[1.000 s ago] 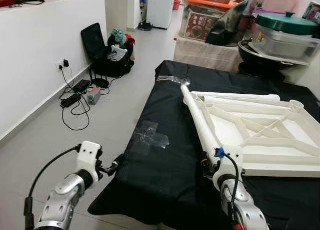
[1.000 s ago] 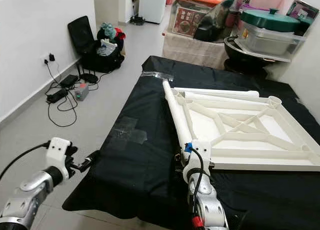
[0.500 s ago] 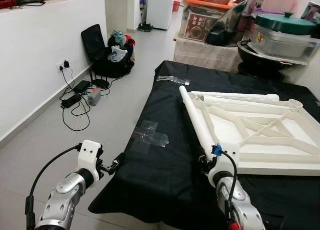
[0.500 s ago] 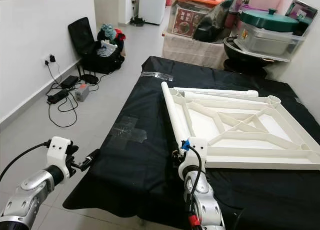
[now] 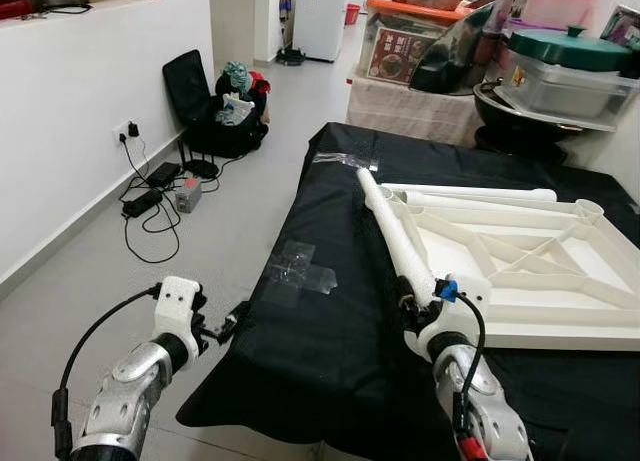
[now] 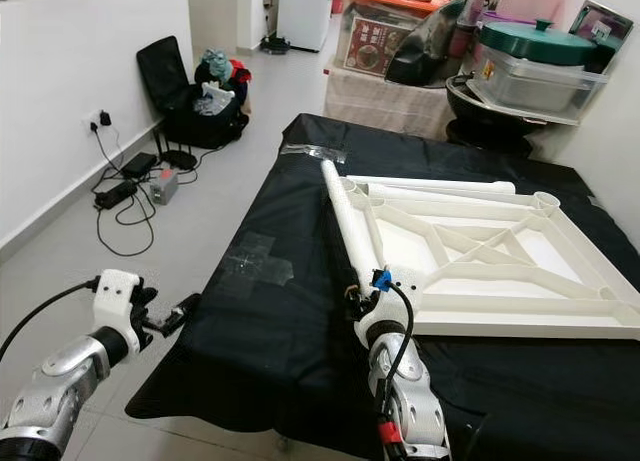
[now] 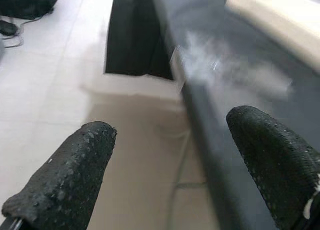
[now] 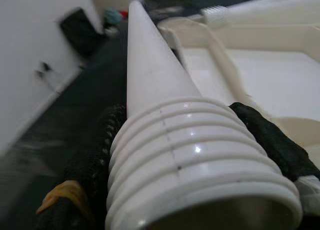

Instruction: Building children table

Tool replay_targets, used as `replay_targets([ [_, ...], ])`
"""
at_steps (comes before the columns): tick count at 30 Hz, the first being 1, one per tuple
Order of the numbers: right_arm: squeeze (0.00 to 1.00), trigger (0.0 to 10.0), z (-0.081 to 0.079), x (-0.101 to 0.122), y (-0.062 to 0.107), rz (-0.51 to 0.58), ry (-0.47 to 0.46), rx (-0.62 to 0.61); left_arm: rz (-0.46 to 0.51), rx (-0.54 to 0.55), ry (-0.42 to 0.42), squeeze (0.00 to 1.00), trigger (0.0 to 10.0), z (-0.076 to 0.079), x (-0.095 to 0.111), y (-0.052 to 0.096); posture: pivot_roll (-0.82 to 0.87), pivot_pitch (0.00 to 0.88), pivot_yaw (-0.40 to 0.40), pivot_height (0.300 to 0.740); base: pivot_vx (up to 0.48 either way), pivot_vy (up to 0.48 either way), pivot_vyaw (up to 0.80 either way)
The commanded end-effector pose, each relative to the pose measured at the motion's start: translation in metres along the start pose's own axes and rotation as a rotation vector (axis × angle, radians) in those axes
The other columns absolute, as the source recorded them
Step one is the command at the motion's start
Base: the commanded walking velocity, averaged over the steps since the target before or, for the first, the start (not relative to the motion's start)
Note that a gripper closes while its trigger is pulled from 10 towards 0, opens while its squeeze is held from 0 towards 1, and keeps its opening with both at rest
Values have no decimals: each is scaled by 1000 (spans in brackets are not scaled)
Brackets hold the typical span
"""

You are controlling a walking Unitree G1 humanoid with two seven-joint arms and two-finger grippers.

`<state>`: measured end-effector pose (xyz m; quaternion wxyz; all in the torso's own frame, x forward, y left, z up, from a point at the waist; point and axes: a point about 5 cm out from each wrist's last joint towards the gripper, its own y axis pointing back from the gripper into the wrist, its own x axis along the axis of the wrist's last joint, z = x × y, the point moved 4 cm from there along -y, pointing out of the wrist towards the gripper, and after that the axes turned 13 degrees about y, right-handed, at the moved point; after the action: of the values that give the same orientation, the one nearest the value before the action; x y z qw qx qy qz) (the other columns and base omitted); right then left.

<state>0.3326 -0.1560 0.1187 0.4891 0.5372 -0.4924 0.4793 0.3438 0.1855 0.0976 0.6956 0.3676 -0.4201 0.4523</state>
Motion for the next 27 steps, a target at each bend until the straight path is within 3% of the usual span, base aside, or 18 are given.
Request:
replay_targets([
  [1, 0, 0, -10, 20, 2, 105, -31, 71, 27, -52, 75, 0, 10000, 9, 10, -3, 72, 0, -120, 740, 0, 0, 0],
  [2, 0, 0, -10, 20, 2, 105, -31, 71, 27, -52, 75, 0, 10000, 9, 10, -3, 72, 0, -120, 740, 0, 0, 0],
  [6, 0, 0, -22, 35, 8, 174, -124, 212, 137, -151, 277, 0, 10000, 21, 43, -2, 70, 0, -119, 740, 0, 0, 0],
  [10, 0, 0, -25, 36, 10, 177, -149, 243, 158, -173, 314, 0, 10000, 24, 49, -1, 70, 0, -119, 740, 0, 0, 0],
  [11, 0, 0, -27, 34, 10, 168, -172, 266, 203, -222, 392, 0, 10000, 30, 62, 1, 72, 0, -121, 740, 0, 0, 0],
  [12, 0, 0, -28, 29, 10, 144, -227, 294, 286, -322, 552, 0, 10000, 39, 86, 7, 77, 0, -125, 740, 0, 0, 0],
  [21, 0, 0, -31, 21, 13, 102, -353, 328, 299, -406, 719, 0, 10000, 44, 87, 11, 73, 0, -125, 740, 0, 0, 0],
  [23, 0, 0, -34, 19, 16, 87, -439, 366, 298, -441, 798, 0, 10000, 45, 86, 11, 69, 0, -125, 740, 0, 0, 0],
  [25, 0, 0, -34, 19, 16, 87, -439, 366, 298, -441, 798, 0, 10000, 45, 86, 11, 69, 0, -125, 740, 0, 0, 0],
  [27, 0, 0, -37, 22, 19, 88, -499, 406, 287, -446, 829, 0, 10000, 44, 83, 11, 67, 0, -123, 740, 0, 0, 0],
])
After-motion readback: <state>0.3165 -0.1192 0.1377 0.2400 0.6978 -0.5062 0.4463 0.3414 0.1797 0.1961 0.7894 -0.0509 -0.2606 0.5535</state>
